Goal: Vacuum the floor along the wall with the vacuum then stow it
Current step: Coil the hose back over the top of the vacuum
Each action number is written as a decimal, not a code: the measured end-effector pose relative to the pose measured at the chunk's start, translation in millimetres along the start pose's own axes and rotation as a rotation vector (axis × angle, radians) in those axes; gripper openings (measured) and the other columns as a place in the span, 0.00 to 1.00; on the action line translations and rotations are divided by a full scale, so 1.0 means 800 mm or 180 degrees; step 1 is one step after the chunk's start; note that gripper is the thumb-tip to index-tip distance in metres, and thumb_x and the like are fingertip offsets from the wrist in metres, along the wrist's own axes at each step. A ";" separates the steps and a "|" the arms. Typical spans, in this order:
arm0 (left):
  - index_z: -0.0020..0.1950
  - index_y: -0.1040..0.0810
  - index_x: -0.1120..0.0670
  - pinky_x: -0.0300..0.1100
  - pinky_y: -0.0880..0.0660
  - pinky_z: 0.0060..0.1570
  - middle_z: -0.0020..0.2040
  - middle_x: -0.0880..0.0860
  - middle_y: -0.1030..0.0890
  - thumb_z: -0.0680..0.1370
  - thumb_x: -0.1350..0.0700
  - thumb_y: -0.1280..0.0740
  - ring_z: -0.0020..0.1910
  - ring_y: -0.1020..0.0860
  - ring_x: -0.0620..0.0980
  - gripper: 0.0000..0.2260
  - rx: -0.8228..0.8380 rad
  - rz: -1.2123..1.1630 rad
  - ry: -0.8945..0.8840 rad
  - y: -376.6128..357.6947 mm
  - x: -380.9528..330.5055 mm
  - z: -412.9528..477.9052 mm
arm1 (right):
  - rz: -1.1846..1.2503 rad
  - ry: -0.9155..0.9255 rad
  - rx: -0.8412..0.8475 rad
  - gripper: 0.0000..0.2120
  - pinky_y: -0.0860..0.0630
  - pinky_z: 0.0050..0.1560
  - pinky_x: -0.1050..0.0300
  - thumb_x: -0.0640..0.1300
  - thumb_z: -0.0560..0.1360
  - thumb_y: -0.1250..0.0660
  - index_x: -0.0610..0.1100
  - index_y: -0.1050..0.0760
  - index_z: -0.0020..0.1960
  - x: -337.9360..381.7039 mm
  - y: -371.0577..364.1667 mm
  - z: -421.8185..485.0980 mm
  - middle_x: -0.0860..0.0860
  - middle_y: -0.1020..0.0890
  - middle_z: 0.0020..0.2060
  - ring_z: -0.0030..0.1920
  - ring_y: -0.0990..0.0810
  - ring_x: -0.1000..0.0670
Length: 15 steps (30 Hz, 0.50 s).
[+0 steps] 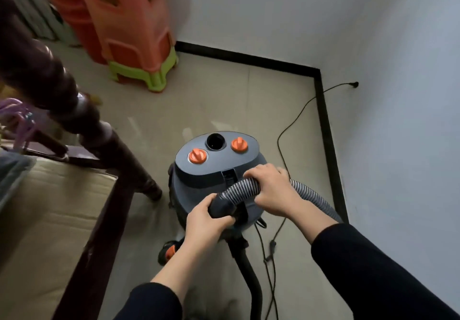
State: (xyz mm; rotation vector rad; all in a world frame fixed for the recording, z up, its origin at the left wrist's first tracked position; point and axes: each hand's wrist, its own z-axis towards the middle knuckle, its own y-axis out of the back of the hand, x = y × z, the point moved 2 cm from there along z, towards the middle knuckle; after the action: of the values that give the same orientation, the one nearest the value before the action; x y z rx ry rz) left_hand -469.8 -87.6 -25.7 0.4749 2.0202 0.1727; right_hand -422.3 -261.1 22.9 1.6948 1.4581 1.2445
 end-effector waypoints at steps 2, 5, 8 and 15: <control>0.52 0.21 0.45 0.24 0.32 0.33 0.43 0.43 0.18 0.66 0.60 0.25 0.43 0.22 0.38 0.18 -0.0080 -0.0058 0.0081 0.001 0.010 0.017 | 0.1290 -0.0388 0.0027 0.22 0.32 0.63 0.55 0.36 0.69 0.34 0.46 0.24 0.62 -0.005 0.006 0.036 0.51 0.22 0.57 0.61 0.27 0.51; 0.49 0.21 0.43 0.26 0.30 0.33 0.41 0.43 0.18 0.65 0.59 0.25 0.42 0.22 0.38 0.17 -0.0245 -0.0043 0.0185 0.007 0.032 0.036 | 0.1540 -0.0721 -0.0334 0.15 0.32 0.51 0.62 0.35 0.71 0.35 0.41 0.22 0.57 -0.018 0.008 0.101 0.47 0.20 0.52 0.54 0.23 0.48; 0.48 0.20 0.42 0.26 0.28 0.35 0.41 0.44 0.17 0.65 0.59 0.25 0.41 0.21 0.39 0.17 -0.0233 -0.0124 0.0255 0.008 0.049 0.046 | 0.1058 -0.1020 -0.0583 0.12 0.36 0.41 0.57 0.45 0.74 0.31 0.41 0.28 0.35 -0.027 -0.010 0.164 0.45 0.25 0.39 0.43 0.26 0.44; 0.47 0.20 0.45 0.28 0.29 0.33 0.38 0.46 0.18 0.63 0.59 0.25 0.38 0.23 0.40 0.17 -0.0179 -0.0099 0.0229 -0.006 0.064 0.047 | 0.0477 -0.1174 -0.0835 0.12 0.28 0.52 0.51 0.44 0.77 0.36 0.35 0.24 0.52 -0.028 -0.041 0.208 0.39 0.23 0.54 0.56 0.25 0.38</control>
State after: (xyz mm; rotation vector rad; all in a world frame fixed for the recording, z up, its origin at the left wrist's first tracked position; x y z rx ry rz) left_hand -459.8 -74.3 -87.3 0.4068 2.0859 0.2300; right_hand -284.5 -250.6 -78.4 1.7610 0.9252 1.0719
